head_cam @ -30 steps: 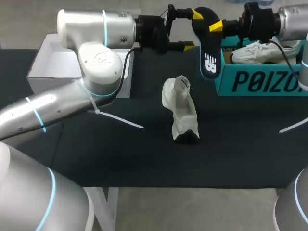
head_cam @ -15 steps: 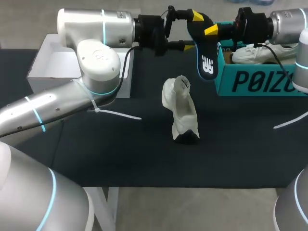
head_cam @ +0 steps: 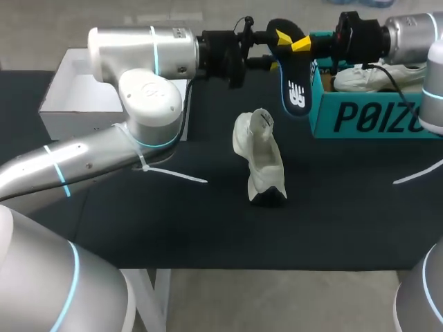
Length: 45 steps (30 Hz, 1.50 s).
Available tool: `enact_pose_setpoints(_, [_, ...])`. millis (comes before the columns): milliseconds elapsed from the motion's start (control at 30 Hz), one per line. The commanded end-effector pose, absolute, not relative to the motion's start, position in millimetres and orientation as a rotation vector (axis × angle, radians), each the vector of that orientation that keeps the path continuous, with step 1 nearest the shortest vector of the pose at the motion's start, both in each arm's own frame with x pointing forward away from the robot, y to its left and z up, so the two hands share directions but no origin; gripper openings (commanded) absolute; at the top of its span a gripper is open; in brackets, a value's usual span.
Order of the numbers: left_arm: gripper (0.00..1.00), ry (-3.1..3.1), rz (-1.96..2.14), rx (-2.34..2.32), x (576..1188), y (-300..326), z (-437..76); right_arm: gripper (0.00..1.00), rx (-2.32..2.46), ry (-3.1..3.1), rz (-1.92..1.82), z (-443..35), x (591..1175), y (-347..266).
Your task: Take the shoe out of the shoebox, open the shoe tongue, remove and reinsert the insole, then place the shoe into the shoebox
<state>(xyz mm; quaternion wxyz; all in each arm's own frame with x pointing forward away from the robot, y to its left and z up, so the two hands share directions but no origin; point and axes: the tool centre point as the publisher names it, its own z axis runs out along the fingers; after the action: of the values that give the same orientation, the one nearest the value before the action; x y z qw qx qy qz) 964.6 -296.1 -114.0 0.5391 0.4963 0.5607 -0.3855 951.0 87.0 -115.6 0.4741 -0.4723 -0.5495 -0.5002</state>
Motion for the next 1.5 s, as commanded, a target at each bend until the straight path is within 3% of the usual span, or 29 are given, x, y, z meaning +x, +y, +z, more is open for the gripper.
enact_pose_setpoints(33, [0.43,1.33,-0.908,1.188,969.3,-297.9,-116.8,0.0,-1.158,-1.34,-1.227,-117.2,946.6,88.2])
enact_pose_setpoints(200, [0.35,1.332,-0.9,1.196,969.8,-297.2,-118.7,0.0,-1.158,-1.334,-1.229,-118.0,944.3,88.7])
enact_pose_setpoints(233, [0.29,1.331,-0.9,1.197,969.6,-297.5,-119.2,0.0,-1.157,-1.334,-1.23,-117.5,944.2,89.2])
enact_pose_setpoints(333, [0.0,1.33,-0.895,1.198,969.7,-299.2,-120.9,0.0,-1.155,-1.337,-1.231,-116.9,944.1,89.8])
enact_pose_setpoints(600, [0.0,1.336,-0.887,1.222,967.4,-297.9,-126.0,0.0,-1.167,-1.336,-1.244,-114.9,941.8,86.4])
enact_pose_setpoints(633, [0.0,1.344,-0.89,1.223,967.6,-297.8,-126.5,0.23,-1.166,-1.344,-1.24,-114.2,942.0,86.3])
enact_pose_setpoints(667, [0.0,1.352,-0.897,1.22,967.7,-297.8,-126.8,1.0,-1.175,-1.338,-1.238,-113.6,941.9,86.1])
enact_pose_setpoints(1067, [0.0,1.463,-0.975,1.195,972.1,-284.6,-118.2,1.0,-1.582,-1.302,-0.92,-127.7,890.1,42.8])
enact_pose_setpoints(1500, [0.0,1.515,-1.009,1.17,972.7,-269.8,-115.8,1.0,-2.007,-1.519,-0.717,-107.1,833.5,-5.3])
